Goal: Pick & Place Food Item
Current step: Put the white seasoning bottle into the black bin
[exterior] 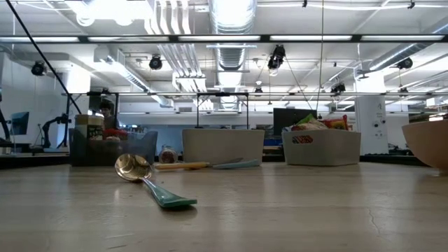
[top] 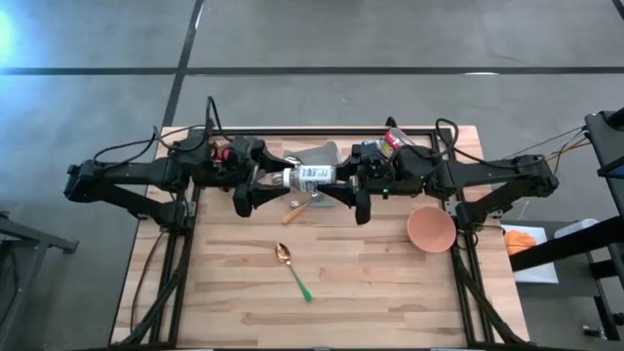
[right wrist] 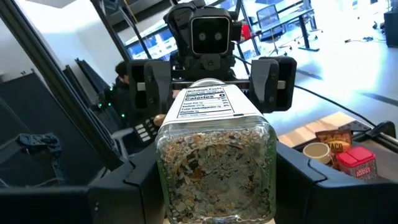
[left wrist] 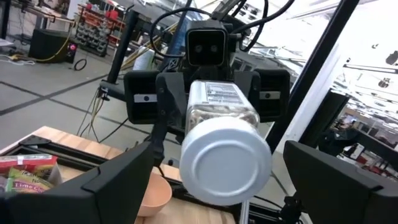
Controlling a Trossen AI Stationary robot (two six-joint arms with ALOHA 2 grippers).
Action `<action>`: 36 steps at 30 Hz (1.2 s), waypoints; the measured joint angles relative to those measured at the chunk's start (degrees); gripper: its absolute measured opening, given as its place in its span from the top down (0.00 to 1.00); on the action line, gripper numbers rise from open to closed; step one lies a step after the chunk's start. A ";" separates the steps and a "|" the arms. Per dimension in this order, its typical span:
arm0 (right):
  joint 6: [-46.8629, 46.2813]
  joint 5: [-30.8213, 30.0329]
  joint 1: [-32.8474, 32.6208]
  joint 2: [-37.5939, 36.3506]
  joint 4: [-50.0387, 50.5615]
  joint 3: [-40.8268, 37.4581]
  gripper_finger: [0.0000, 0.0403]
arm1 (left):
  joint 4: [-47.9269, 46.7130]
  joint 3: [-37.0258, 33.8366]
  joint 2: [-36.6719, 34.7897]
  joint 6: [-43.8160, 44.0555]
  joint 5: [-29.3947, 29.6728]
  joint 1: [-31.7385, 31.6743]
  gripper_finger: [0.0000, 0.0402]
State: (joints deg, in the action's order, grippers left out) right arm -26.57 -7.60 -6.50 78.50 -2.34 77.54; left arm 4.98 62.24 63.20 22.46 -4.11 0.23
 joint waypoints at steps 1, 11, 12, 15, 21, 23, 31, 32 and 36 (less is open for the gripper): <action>0.00 0.12 0.00 0.00 0.00 0.00 0.51 | 0.01 0.00 0.00 0.00 -0.15 0.00 0.09; 0.02 0.59 0.00 0.37 -0.18 0.02 0.51 | 3.24 0.00 1.11 -0.20 -2.65 0.00 0.09; 0.03 0.62 0.00 0.37 -0.21 0.02 0.51 | 3.38 0.00 1.49 -0.20 -2.97 0.00 0.09; 0.17 0.76 0.00 0.37 -0.68 0.02 0.51 | 3.65 0.00 2.72 -0.15 -3.14 0.00 0.09; 0.26 1.69 -0.02 0.37 -0.64 0.02 0.51 | 6.70 -0.02 3.43 -0.19 -3.42 0.00 0.09; 0.26 1.79 -0.02 0.37 -0.76 0.02 0.51 | 7.15 0.00 3.41 -1.00 -4.22 0.00 0.09; 0.68 1.82 -0.02 0.37 -1.30 0.02 0.51 | 7.25 -0.01 3.45 -1.70 -6.02 0.00 0.27; 0.68 2.04 -0.02 0.37 -1.36 0.02 0.51 | 7.20 0.00 3.45 -1.68 -6.04 0.00 0.31; 0.78 1.87 -0.02 0.39 -1.29 0.02 0.51 | 7.13 0.00 3.45 -1.74 -6.00 0.00 0.46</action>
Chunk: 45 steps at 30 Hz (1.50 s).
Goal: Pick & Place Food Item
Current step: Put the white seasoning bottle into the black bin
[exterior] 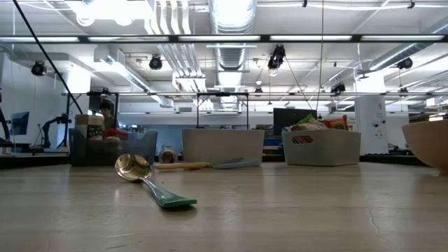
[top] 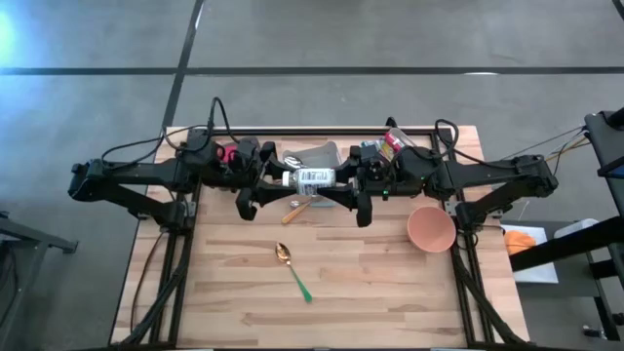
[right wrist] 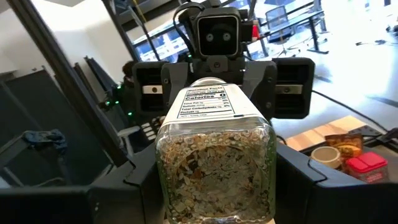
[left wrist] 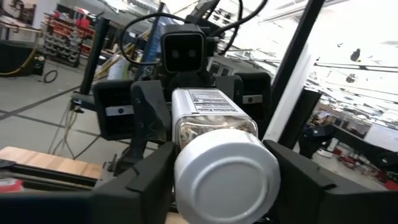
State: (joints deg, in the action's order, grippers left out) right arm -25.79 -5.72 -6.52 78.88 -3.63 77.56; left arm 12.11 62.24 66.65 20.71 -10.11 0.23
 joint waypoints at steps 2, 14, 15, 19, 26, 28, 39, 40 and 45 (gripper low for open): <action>0.13 -0.73 0.00 -0.01 0.14 0.00 0.51 | -0.08 0.00 -0.06 -0.51 0.59 -0.06 0.52; -0.32 1.67 -0.05 0.01 0.05 0.04 0.30 | -0.15 0.00 -0.06 -0.29 -1.71 0.04 0.52; -0.32 2.07 -0.07 0.01 -0.01 0.04 0.25 | -0.17 0.00 -0.06 0.17 -1.94 0.07 0.52; -0.32 1.55 0.04 0.01 0.07 0.04 0.12 | -1.30 0.00 -0.38 2.19 -1.89 0.05 0.52; -0.45 -0.07 0.00 0.01 2.64 0.07 0.07 | -5.92 0.01 -2.24 7.22 -1.19 -0.36 0.52; -0.60 -1.26 0.05 0.01 4.44 0.07 0.07 | -9.37 0.92 -2.98 8.12 -0.46 -1.00 0.52; -1.12 -2.68 0.01 -0.16 6.61 0.07 0.06 | -45.05 16.49 -2.73 3.56 11.47 -3.98 0.52; -0.98 -3.17 0.00 -0.15 6.72 0.07 0.06 | -46.91 17.58 -2.75 2.97 12.48 -4.29 0.52; -0.99 -3.71 0.11 -0.17 7.54 0.04 0.06 | -56.95 21.89 -2.56 2.48 15.85 -6.47 0.52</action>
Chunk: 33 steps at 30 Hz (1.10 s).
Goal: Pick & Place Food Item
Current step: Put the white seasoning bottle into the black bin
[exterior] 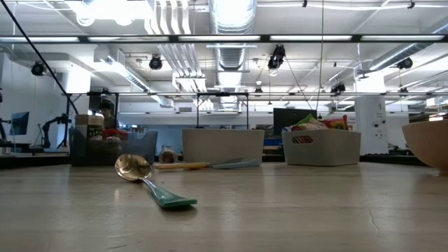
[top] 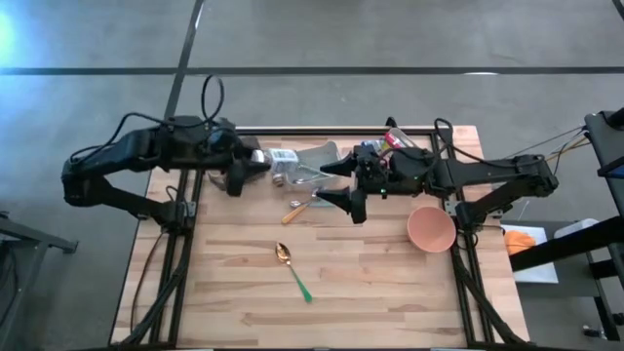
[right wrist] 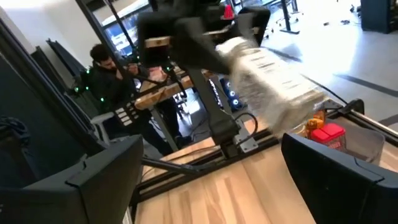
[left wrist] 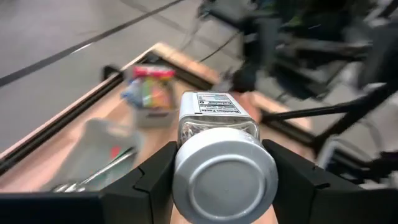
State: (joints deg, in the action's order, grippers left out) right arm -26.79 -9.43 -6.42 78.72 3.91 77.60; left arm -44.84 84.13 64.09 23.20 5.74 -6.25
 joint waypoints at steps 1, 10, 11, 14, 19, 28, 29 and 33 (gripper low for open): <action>-0.03 -0.04 -0.02 0.00 0.41 0.00 0.06 | -1.68 0.38 0.11 0.27 0.51 -0.67 0.52; -0.22 -0.20 -0.07 0.11 1.92 0.00 0.06 | -15.43 0.80 3.35 5.74 5.14 -10.31 0.52; -0.22 -0.20 -0.09 0.11 1.92 0.00 0.06 | -16.64 0.79 4.06 5.82 5.28 -11.65 0.52; -0.22 -0.20 -0.11 0.11 1.92 0.00 0.06 | -20.29 0.79 6.43 5.79 5.42 -15.86 0.52; -0.37 -0.20 -0.09 0.11 2.61 -0.07 0.06 | -25.63 0.75 11.35 4.85 3.28 -22.47 0.52; -2.54 -0.20 -0.09 0.12 4.90 -1.23 0.06 | -28.85 0.75 20.60 -3.76 0.99 -28.20 0.52; -2.80 -0.20 -0.10 0.13 4.95 -1.43 0.06 | -28.87 0.75 21.57 -4.86 0.60 -28.63 0.52; -2.88 -0.20 -0.09 0.13 4.87 -1.88 0.06 | -29.63 0.75 25.06 -7.05 -1.37 -30.21 0.52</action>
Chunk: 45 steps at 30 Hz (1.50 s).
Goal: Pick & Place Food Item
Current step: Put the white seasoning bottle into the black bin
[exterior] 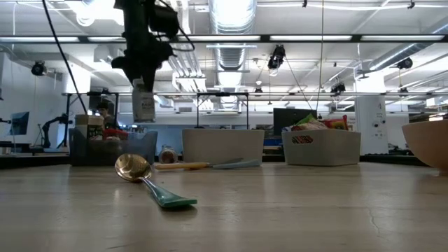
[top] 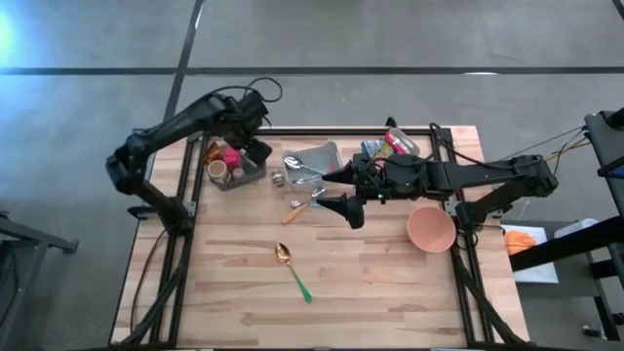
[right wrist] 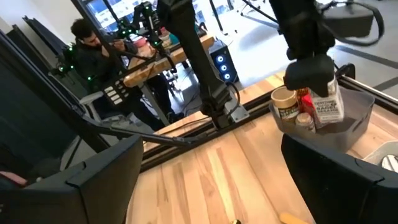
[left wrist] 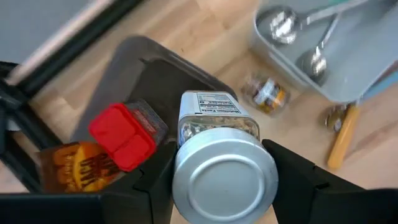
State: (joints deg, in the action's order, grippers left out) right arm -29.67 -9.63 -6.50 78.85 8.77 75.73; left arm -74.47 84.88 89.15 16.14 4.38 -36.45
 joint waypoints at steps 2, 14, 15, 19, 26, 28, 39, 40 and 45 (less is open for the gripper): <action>-0.34 0.00 0.00 0.00 0.02 -0.08 0.06 | -0.26 0.00 1.66 -1.10 -1.58 -0.85 0.52; -0.37 0.56 -0.02 0.00 0.02 -0.11 0.06 | -0.53 0.00 8.12 -6.46 -2.58 -3.85 0.52; -0.37 0.63 -0.02 0.00 0.02 -0.11 0.06 | -0.51 -0.02 8.48 -7.00 -2.79 -3.89 0.52; -0.37 0.63 -0.02 0.00 0.02 -0.11 0.06 | -0.01 -0.56 9.94 -8.59 -3.74 -3.82 0.52; -0.37 0.66 -0.11 0.00 0.02 -0.11 0.06 | 2.88 -4.77 11.21 -9.31 -5.43 -4.06 0.52; -0.37 0.67 -0.13 0.00 0.02 -0.11 0.06 | 3.37 -6.10 11.21 -9.31 -5.73 -4.15 0.52; -0.37 0.66 -0.13 0.00 -0.02 -0.11 0.06 | 5.27 -10.49 10.86 -10.41 -6.56 -4.21 0.52; -0.37 0.66 -0.13 0.00 -0.02 -0.11 0.06 | 5.35 -10.51 10.83 -10.41 -6.55 -4.21 0.52; -1.42 0.68 -0.13 0.00 0.00 -0.11 0.06 | 5.48 -10.57 10.72 -10.39 -6.54 -4.21 0.52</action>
State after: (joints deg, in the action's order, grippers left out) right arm -31.09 -8.95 -6.63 78.85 8.78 75.61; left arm -68.99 74.31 99.87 5.76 -2.17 -40.66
